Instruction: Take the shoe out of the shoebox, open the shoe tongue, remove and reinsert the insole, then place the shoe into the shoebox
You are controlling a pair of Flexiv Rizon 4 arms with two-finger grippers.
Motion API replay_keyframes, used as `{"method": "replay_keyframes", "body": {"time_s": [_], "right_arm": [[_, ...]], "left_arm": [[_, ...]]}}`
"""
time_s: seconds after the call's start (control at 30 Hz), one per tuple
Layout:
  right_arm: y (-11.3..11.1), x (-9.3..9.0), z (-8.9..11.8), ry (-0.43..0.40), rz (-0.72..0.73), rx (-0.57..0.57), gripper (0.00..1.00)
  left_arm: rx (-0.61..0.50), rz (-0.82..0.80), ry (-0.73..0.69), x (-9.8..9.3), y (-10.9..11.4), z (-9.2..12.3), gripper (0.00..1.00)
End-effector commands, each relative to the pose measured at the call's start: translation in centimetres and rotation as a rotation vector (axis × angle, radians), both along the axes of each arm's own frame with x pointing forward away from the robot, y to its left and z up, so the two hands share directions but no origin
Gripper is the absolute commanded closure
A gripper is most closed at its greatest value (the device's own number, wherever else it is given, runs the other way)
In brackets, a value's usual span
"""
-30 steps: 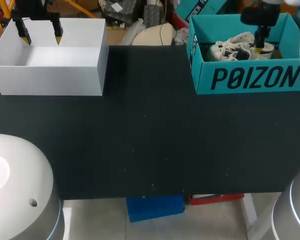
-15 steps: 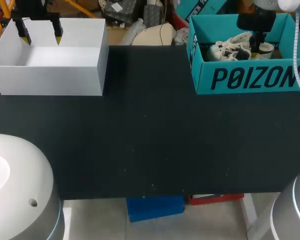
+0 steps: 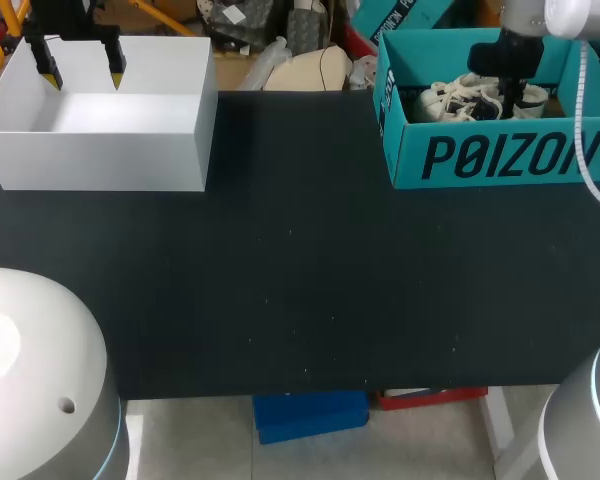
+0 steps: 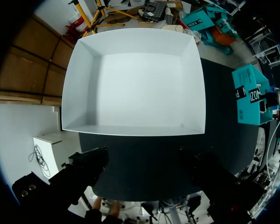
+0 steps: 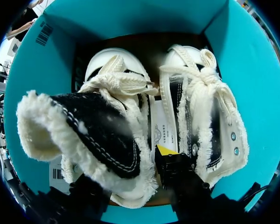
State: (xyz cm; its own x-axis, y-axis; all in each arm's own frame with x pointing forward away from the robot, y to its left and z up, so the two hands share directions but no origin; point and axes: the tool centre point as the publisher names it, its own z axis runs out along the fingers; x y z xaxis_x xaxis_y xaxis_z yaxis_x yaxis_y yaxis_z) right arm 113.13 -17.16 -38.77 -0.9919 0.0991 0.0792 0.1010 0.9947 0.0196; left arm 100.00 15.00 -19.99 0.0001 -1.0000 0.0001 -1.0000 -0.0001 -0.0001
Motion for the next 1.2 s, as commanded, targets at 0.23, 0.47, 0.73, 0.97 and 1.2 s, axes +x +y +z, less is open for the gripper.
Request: {"method": "replay_keyframes", "body": {"time_s": [0.23, 0.47, 0.73, 0.97, 1.2], "right_arm": [[0.1, 0.6, -1.4, 0.014, 0.003, -0.005, 0.74], [0.2, -0.1, -0.9, 0.011, 0.002, -0.011, 1.0], [-0.5, -0.7, 2.3, -0.03, -0.014, -0.036, 1.0], [-1.0, -1.1, 7.0, -0.089, -0.037, -0.064, 1.0], [-1.1, -1.5, 12.9, -0.148, -0.046, -0.088, 1.0]], "left_arm": [[0.0, 0.0, 0.0, 0.0, 0.0, 0.0, 0.0], [0.0, 0.0, 0.0, 0.0, 0.0, 0.0, 0.0], [0.0, 0.0, 0.0, 0.0, 0.0, 0.0, 0.0], [0.0, 0.0, 0.0, 0.0, 0.0, 0.0, 0.0], [0.0, 0.0, 0.0, 0.0, 0.0, 0.0, 0.0]]}}
